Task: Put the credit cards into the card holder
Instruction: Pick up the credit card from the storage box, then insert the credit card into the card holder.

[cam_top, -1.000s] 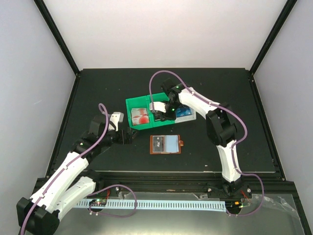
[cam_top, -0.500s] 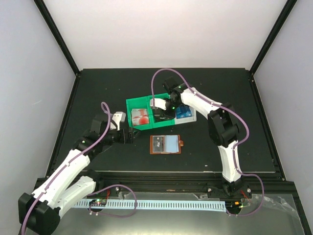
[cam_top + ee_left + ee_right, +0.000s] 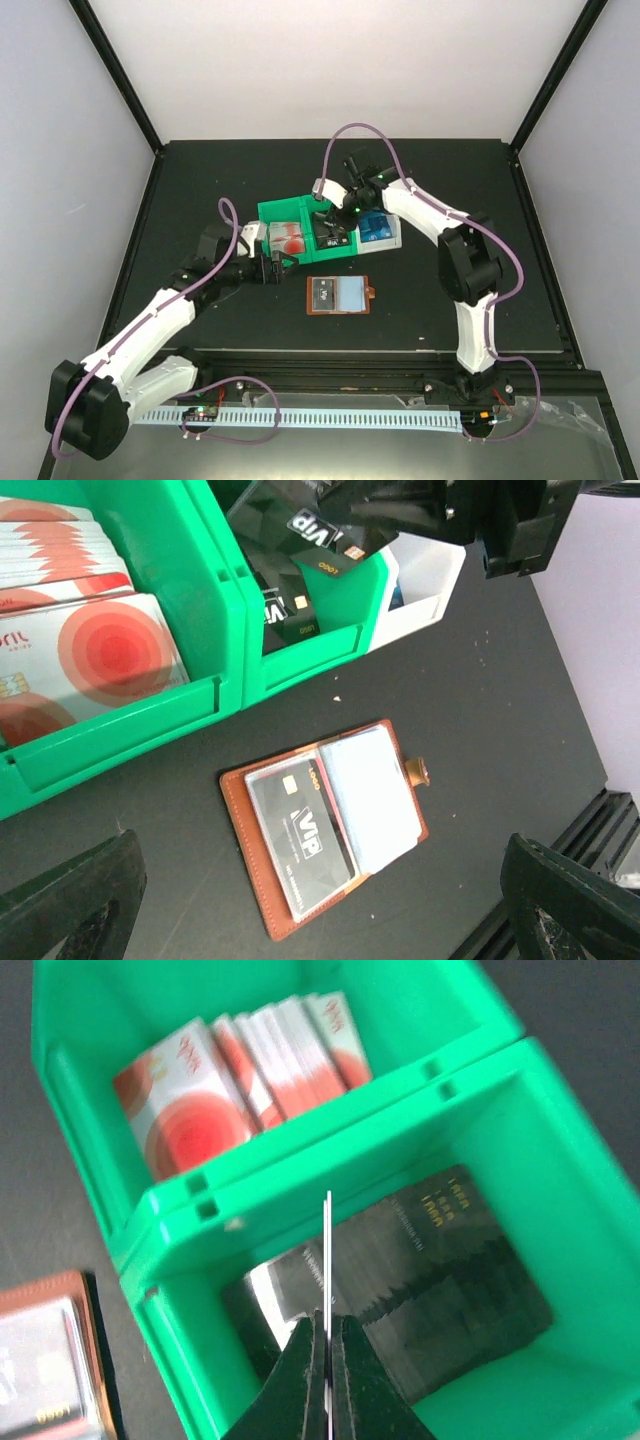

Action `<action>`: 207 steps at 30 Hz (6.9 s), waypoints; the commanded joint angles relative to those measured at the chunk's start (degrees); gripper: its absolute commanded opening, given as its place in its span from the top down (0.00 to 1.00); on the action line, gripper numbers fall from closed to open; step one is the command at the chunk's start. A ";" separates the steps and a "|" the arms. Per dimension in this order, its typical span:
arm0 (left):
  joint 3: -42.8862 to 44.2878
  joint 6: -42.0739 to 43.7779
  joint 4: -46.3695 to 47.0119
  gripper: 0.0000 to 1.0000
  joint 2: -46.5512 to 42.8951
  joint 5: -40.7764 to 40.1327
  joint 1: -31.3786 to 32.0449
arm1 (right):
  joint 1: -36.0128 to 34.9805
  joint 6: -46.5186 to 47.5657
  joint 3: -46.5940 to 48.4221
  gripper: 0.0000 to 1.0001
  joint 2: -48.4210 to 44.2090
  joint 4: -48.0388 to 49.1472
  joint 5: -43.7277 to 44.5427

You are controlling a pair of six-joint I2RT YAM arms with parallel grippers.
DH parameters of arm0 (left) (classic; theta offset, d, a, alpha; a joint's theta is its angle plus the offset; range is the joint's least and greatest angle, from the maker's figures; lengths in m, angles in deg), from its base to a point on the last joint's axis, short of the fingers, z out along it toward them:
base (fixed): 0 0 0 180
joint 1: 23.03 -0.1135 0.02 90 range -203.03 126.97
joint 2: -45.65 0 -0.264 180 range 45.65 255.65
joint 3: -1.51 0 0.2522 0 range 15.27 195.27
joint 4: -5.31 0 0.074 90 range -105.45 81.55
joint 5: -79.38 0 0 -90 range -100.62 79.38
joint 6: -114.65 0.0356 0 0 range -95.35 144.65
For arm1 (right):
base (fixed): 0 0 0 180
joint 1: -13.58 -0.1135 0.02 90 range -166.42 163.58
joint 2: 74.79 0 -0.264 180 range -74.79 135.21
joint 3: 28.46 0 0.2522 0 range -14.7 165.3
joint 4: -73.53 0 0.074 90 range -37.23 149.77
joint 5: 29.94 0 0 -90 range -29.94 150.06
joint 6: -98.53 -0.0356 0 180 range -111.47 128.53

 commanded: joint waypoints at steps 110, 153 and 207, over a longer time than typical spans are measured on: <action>6.97 -48.62 57.87 0.98 14.81 34.29 -1.71 | 0.74 -101.74 -37.65 0.83 -28.23 65.29 -34.08; -5.34 -17.90 16.89 0.99 5.91 11.73 4.10 | 11.89 -77.02 -42.87 0.99 -44.87 26.18 -9.64; -10.35 -33.91 54.71 0.98 37.92 -5.44 22.91 | -3.60 -79.05 -67.50 0.99 -47.68 34.46 4.68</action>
